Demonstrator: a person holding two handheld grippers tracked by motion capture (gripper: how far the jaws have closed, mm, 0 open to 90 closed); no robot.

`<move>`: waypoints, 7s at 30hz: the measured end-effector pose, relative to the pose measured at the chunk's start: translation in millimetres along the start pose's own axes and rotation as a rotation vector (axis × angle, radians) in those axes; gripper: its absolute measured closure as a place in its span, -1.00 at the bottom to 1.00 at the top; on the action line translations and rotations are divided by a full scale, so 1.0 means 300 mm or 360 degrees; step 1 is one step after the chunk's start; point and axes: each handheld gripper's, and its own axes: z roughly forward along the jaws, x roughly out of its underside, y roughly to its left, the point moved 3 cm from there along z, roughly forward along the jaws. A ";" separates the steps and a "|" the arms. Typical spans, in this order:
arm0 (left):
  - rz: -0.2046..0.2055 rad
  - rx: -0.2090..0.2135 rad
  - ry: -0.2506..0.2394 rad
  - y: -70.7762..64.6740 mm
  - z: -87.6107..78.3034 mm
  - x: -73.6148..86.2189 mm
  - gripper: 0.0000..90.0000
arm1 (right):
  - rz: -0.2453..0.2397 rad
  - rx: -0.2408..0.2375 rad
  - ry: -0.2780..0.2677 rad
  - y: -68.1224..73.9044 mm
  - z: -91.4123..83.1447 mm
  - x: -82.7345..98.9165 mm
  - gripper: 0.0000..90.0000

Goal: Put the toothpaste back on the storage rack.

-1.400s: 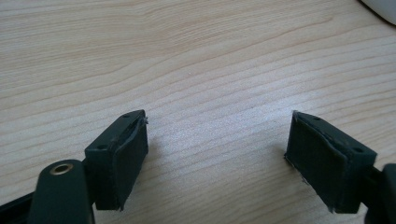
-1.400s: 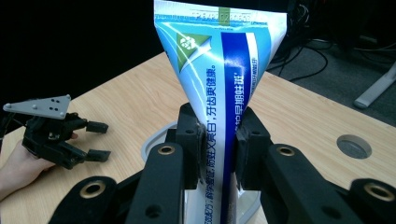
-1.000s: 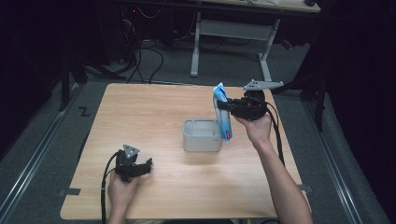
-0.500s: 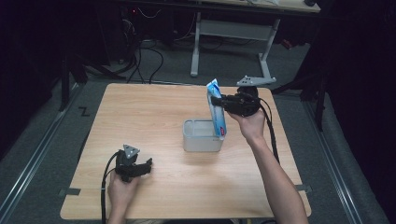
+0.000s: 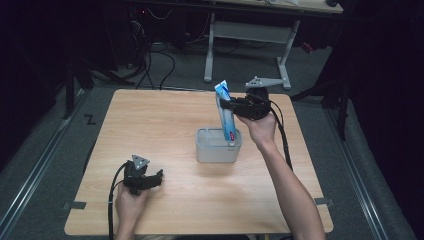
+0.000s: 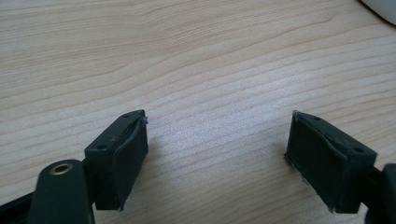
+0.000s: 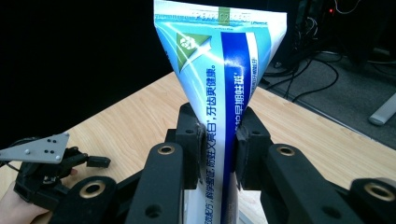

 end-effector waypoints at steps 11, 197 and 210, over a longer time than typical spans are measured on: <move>0.0001 0.0001 -0.0001 -0.001 0.000 0.000 -0.54 | -0.0018 0.0022 -0.0011 0.010 0.045 -0.006 0.66; 0.0003 0.0004 0.0001 -0.001 0.000 0.000 -0.54 | -0.0052 0.0168 0.0172 -0.044 0.008 0.255 0.25; 0.0004 0.0004 0.0001 -0.001 -0.001 0.000 -0.54 | -0.0035 0.0186 0.0139 -0.057 -0.041 0.255 0.25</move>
